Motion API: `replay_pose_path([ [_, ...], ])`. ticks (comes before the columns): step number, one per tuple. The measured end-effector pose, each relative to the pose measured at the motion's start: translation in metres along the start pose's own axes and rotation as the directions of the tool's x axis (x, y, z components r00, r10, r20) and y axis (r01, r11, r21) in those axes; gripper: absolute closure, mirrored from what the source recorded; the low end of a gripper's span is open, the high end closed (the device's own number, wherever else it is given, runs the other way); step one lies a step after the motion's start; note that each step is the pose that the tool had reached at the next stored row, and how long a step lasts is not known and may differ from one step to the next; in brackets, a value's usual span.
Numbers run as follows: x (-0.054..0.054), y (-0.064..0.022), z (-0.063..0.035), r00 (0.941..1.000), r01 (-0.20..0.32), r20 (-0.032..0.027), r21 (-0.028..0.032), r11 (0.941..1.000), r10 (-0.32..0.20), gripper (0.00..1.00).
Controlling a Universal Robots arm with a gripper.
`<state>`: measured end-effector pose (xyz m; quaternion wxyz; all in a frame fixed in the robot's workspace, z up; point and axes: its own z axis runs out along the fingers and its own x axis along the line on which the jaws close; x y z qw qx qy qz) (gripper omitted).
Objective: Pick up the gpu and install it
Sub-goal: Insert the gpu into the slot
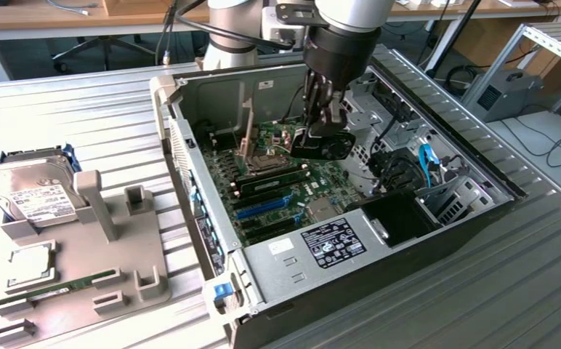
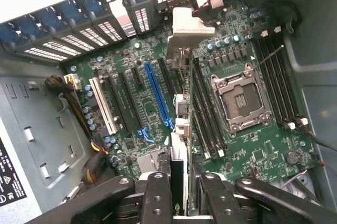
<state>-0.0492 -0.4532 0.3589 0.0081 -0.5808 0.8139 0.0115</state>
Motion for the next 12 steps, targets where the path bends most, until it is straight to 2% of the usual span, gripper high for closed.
replay_pose_path([
  [12,0.0,0.0,0.0002,0.9995,0.031,-0.0002,-0.0008,0.9995,-0.031,0.74],
])
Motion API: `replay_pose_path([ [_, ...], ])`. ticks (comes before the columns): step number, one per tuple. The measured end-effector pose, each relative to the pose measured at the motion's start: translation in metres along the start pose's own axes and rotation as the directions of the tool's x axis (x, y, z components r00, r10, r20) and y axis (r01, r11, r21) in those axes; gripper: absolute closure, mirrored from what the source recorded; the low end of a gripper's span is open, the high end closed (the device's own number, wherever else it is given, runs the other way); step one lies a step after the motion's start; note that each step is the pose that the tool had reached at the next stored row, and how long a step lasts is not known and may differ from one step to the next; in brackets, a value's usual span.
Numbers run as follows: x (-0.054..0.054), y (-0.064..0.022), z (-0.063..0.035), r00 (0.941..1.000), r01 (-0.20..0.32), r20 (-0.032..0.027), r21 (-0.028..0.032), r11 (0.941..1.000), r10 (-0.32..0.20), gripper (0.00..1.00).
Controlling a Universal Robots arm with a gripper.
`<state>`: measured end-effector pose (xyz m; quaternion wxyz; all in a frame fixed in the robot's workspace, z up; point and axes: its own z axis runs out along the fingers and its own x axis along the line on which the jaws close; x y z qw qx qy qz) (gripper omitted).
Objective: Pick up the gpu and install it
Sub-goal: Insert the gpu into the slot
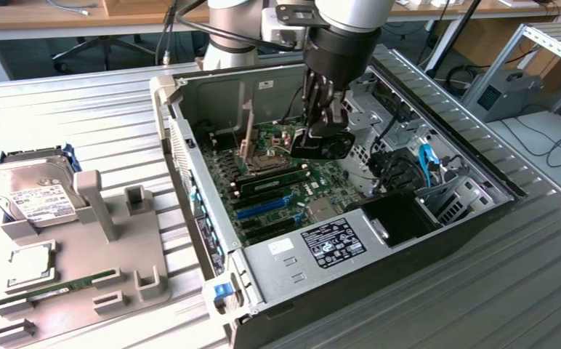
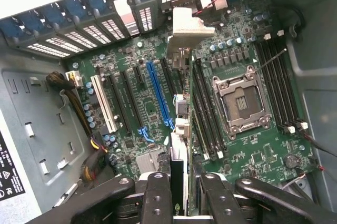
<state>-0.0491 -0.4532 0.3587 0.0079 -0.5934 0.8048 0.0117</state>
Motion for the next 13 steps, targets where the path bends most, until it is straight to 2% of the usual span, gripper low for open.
replay_pose_path([
  [13,0.0,0.0,0.0001,0.9985,0.054,-0.0005,-0.0014,0.9985,-0.054,0.74],
])
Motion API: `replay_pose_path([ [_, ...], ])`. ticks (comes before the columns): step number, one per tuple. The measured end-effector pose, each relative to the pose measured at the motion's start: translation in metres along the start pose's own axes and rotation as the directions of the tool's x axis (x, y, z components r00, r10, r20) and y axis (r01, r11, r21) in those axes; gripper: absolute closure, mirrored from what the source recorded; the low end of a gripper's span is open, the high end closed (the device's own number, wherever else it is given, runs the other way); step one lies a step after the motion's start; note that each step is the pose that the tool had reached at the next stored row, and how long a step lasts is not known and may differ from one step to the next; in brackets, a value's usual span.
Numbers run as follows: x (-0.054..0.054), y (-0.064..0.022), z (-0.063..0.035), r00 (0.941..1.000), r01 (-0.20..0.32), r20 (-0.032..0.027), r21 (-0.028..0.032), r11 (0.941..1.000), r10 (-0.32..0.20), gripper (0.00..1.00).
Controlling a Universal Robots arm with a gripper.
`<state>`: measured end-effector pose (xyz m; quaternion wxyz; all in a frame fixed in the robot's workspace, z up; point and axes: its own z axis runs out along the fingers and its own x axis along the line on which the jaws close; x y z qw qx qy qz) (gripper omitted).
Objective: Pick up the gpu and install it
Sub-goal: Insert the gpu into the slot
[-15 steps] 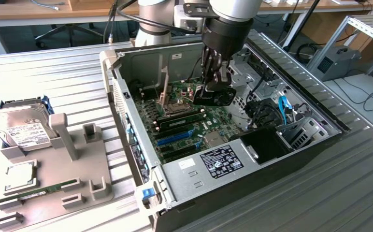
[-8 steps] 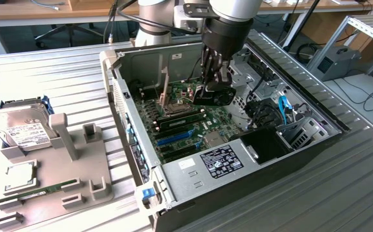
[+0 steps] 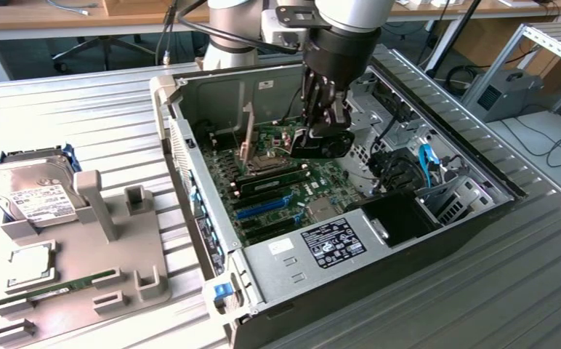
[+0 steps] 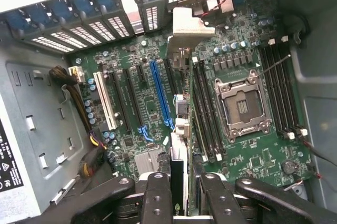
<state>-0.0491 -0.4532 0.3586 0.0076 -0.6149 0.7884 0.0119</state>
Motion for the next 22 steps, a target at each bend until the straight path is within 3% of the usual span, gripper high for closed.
replay_pose_path([
  [13,0.0,0.0,0.0,0.999,0.045,-0.0004,-0.0012,0.999,-0.045,0.74],
  [16,0.0,-0.0001,0.0004,0.9893,0.146,-0.0011,-0.004,0.9893,-0.146,0.74],
  [17,0.0,-0.0001,0.0005,0.9758,0.219,-0.0014,-0.006,0.9758,-0.219,0.74],
  [18,0.0,-0.0001,0.0004,0.9665,0.257,-0.0016,-0.0072,0.9664,-0.257,0.74],
  [20,0.002,0.0001,0.0037,0.9665,0.257,-0.0024,-0.0072,0.9665,-0.257,0.74],
  [21,0.016,-0.0032,0.0049,0.9665,0.257,-0.0025,-0.0072,0.9665,-0.257,0.74],
  [22,0.021,-0.0047,0.006,0.9665,0.257,-0.0025,-0.0072,0.9664,-0.257,0.74],
])
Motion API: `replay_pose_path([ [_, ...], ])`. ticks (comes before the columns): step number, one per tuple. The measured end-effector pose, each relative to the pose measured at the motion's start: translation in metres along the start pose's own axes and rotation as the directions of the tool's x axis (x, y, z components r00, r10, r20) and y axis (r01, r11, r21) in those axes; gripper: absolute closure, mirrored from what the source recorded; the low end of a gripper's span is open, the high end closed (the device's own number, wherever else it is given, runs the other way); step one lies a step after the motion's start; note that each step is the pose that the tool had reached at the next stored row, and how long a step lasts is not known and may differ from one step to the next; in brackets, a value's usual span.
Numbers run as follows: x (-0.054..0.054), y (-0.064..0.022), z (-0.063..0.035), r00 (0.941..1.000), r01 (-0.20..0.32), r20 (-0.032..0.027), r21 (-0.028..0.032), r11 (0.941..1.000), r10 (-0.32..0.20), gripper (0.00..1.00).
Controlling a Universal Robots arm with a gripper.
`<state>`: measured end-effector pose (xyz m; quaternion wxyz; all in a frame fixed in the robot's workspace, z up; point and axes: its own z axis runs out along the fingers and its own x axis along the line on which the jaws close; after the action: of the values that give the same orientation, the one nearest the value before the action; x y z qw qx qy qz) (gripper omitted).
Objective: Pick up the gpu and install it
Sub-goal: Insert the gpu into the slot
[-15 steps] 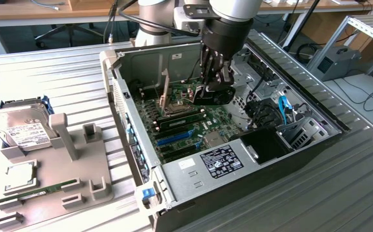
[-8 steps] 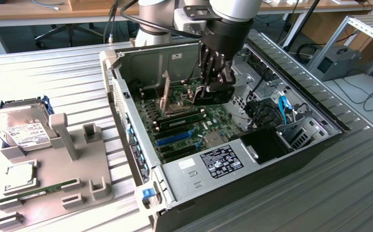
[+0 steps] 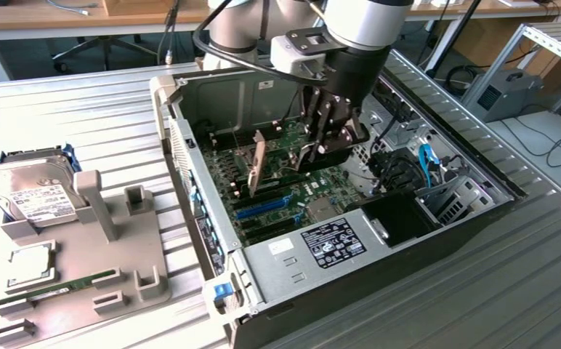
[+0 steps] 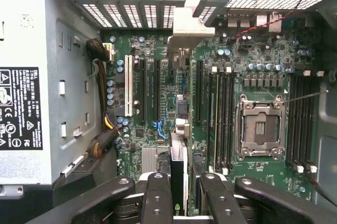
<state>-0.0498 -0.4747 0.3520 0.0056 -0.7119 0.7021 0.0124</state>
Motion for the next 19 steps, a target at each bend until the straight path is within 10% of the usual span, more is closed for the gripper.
replay_pose_path([
  [19,0.0033,0.0,0.0028,1.0,0.0,-0.0026,0.0,1.0,0.0,0.74],
])
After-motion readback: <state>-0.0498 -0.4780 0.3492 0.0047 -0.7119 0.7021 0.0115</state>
